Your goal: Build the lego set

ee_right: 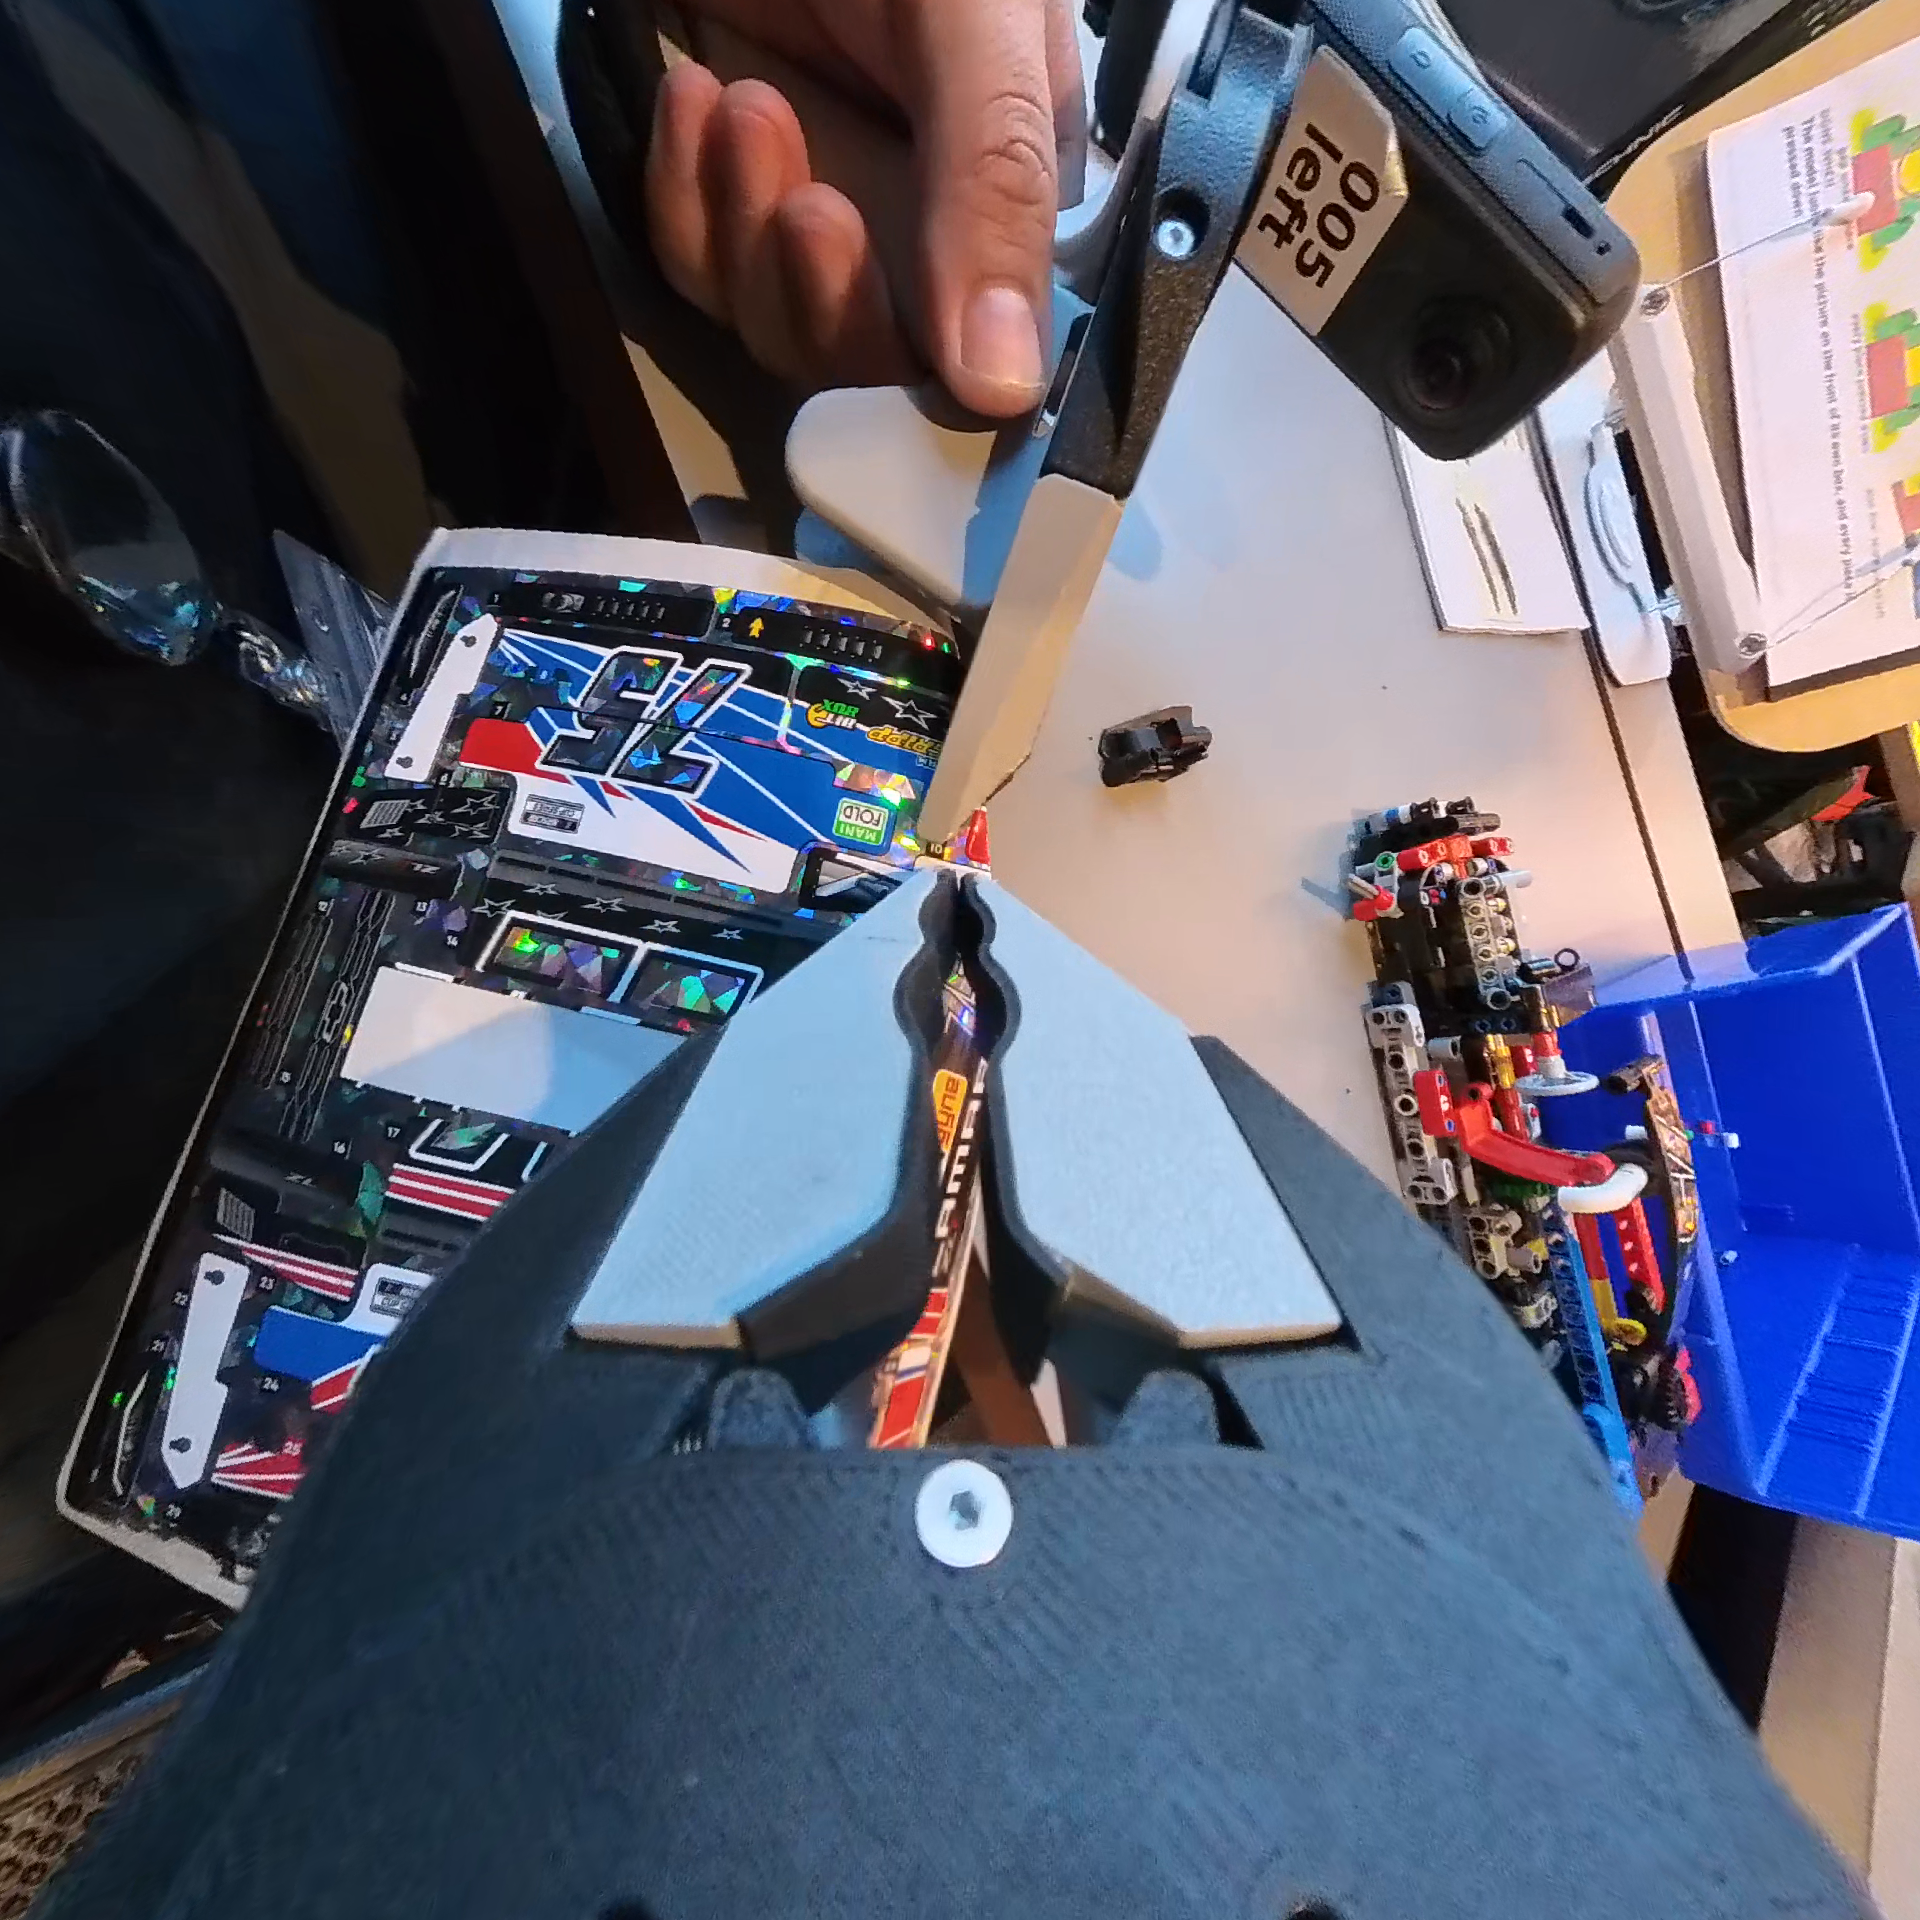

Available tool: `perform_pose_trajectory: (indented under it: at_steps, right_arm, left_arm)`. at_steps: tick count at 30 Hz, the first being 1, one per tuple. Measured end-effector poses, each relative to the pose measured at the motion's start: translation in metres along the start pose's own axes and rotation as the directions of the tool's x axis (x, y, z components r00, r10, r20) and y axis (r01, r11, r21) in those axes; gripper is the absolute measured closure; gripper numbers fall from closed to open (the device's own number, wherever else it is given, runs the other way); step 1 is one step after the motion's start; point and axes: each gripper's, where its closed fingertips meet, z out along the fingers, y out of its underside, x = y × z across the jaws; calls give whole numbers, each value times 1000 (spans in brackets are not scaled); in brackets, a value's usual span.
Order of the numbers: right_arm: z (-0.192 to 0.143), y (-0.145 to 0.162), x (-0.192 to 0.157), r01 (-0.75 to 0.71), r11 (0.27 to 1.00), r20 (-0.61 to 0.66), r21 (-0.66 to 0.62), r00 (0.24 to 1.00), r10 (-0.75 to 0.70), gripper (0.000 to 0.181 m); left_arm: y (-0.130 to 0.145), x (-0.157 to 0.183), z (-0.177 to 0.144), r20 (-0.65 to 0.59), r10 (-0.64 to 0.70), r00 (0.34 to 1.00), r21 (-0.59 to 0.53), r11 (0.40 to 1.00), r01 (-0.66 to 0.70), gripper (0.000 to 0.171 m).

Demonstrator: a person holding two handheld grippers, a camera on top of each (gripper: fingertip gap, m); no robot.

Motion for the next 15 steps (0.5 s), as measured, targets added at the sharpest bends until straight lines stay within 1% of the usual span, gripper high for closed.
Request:
perform_pose_trajectory:
  at_steps: [2,6,12,15]
  right_arm:
    - [-1,-1,0,18,1000,-7,2,1000,-18,181]
    - [0,0,-2,6,1000,10,3,1000,-6,177]
    - [2,2,3,16,1000,-10,-21,1000,-16,181]
    - [1,1,2,51,998,-19,-27,998,-52,181]
  left_arm:
    - [0,0,0,-5,-2,1000,1,1000,2,171]
    - [0,0,0,-5,-2,1000,1,1000,2,171]
    - [0,0,0,-2,-2,1000,1,1000,2,171]
    - [-1,0,0,-2,-2,1000,4,1000,2,171]
